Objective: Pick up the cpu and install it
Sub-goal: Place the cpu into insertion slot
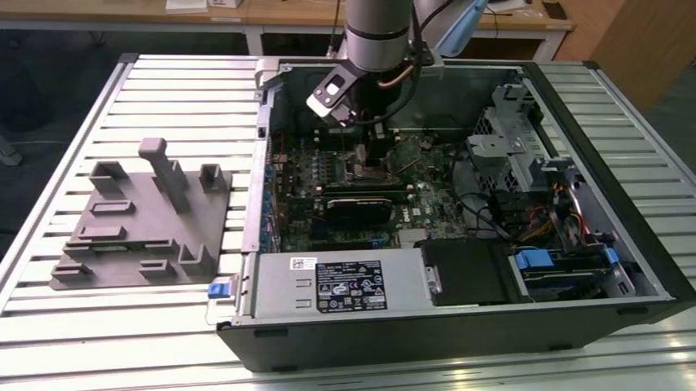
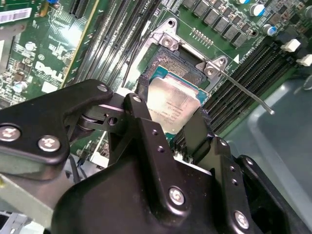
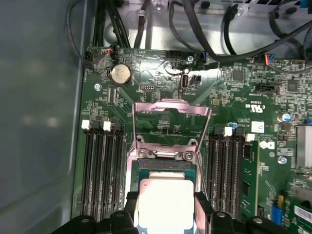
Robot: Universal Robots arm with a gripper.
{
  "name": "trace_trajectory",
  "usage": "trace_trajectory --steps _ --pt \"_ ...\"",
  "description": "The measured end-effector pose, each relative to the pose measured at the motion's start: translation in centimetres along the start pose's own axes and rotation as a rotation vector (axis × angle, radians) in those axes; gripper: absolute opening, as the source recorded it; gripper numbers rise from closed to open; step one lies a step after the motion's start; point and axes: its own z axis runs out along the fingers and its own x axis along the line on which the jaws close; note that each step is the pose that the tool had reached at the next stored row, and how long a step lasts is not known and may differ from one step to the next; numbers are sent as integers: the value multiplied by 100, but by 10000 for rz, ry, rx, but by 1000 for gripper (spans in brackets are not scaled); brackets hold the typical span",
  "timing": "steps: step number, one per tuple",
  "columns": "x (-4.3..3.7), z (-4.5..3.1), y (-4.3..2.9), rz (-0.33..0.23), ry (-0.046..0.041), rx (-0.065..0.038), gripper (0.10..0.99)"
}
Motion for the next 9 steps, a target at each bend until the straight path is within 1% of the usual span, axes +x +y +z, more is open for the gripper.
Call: trace_trajectory --steps 3,9 --pt "3 53 -3 17 -1 0 541" --pt "3 128 -7 79 -6 0 541"
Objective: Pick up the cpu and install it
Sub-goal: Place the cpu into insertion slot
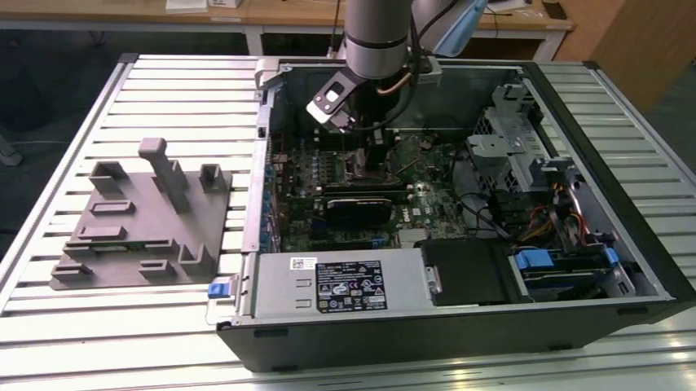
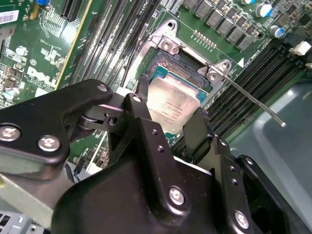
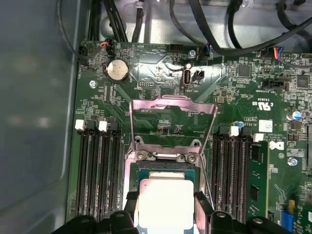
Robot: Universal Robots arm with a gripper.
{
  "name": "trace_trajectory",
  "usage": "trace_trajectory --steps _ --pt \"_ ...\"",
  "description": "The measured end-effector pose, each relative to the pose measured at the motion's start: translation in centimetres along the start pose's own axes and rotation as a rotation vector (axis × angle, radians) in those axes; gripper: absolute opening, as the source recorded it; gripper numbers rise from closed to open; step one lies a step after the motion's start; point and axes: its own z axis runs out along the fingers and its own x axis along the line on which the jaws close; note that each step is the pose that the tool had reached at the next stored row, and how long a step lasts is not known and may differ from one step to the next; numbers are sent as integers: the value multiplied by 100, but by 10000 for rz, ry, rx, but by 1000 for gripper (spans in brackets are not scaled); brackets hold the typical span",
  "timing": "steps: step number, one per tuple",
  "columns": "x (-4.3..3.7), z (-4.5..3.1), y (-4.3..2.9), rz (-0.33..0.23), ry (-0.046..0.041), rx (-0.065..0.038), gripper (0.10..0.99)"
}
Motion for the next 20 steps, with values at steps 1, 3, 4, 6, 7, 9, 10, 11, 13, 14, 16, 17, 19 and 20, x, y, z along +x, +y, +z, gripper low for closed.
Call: trace_trajectory --steps 1,3,4,6,7,9,10,11,13,14,16,17,19,20 --pt "1 15 -1 10 0 0 541" --pt "2 43 -2 31 -1 -1 541" --pt "3 54 -3 44 -2 -1 541" --pt "4 66 -4 91 -5 -1 541" --pt "4 68 -4 128 -9 0 541" --pt "5 74 -9 174 -10 -2 541" --pt "5 81 -11 175 -10 -2 541" --pt "5 89 -12 174 -10 -2 541" --pt "8 104 -14 173 -9 -2 541" --pt "10 112 -14 174 -6 -2 541" --pt "14 128 -16 174 -6 -2 541" --pt "15 135 -17 174 -5 -2 541" --pt "14 144 -21 174 -1 -2 541" --pt "14 147 -22 173 1 -2 541"
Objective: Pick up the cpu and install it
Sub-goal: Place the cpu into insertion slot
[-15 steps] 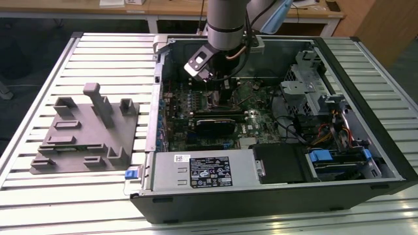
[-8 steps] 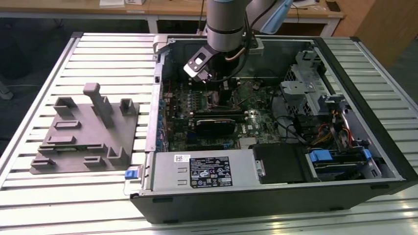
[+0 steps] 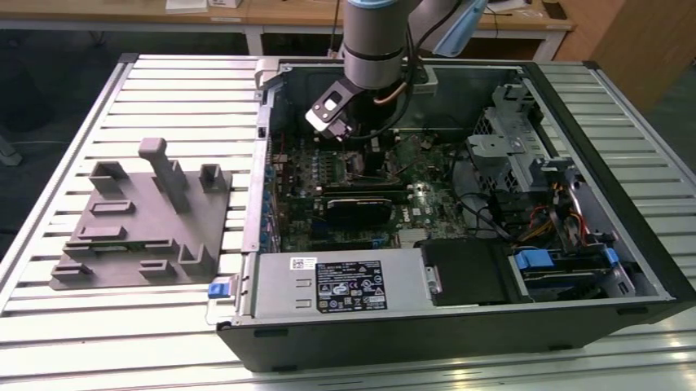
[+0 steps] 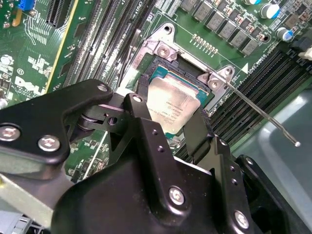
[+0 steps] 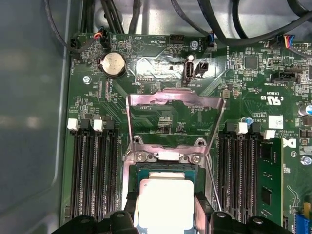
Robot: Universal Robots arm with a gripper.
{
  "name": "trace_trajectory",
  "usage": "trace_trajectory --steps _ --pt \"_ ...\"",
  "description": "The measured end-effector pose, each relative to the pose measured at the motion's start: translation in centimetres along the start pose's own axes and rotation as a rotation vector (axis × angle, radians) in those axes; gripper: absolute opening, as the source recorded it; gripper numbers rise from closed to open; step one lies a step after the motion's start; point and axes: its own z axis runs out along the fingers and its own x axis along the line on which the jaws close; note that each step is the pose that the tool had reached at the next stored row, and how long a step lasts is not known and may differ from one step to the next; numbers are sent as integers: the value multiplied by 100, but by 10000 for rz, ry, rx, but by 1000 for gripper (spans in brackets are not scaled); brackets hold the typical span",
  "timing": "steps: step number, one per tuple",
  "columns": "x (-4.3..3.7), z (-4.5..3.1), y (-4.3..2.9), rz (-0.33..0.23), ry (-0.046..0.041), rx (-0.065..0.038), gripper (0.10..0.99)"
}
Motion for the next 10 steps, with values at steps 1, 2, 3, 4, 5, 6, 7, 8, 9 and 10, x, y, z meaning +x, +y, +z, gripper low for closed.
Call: trace_trajectory --steps 1,2,3,4,5,6,7,8,9,10 --pt "0 4 0 0 3 0 541" --pt "1 10 0 0 3 -1 541" --pt "2 17 -1 1 3 0 541" --pt "2 26 -2 1 3 0 541" --pt "2 34 -2 1 4 -1 541" --pt "3 41 -3 1 2 0 541" --pt "3 47 -3 1 0 2 541" --pt "3 53 -4 1 -1 2 541" --pt "3 59 -4 0 -1 4 541" --pt "2 63 -5 1 1 4 541"
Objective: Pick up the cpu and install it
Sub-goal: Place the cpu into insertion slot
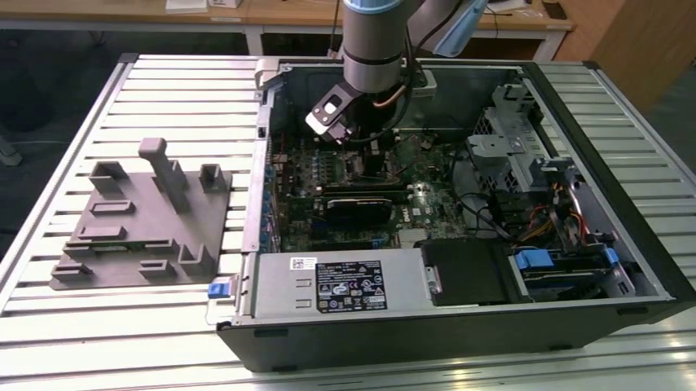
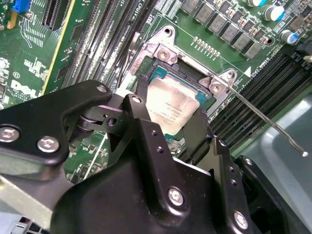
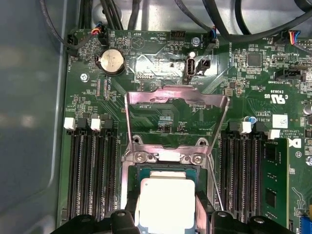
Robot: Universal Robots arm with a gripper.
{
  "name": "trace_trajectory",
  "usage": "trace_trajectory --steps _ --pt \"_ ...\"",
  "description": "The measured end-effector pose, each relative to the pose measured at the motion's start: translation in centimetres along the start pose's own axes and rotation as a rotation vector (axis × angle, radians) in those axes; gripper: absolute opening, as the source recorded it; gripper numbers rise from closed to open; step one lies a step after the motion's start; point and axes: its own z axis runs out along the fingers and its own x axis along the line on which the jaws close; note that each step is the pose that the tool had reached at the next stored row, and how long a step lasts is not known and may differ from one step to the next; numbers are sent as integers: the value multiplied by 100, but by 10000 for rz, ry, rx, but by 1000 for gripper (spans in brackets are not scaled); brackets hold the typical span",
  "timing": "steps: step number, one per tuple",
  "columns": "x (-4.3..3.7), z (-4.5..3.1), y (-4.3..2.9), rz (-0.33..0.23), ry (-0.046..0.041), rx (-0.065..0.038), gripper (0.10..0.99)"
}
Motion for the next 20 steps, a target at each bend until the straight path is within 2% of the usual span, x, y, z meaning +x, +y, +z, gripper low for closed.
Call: trace_trajectory --steps 6,15,18,19,20 --pt "1 5 0 3 50 -4 541" --pt "1 9 0 3 55 -4 541" --pt "4 15 1 4 70 -13 553" --pt "2 12 0 4 61 -9 616" --pt "1 11 0 3 57 -6 616"
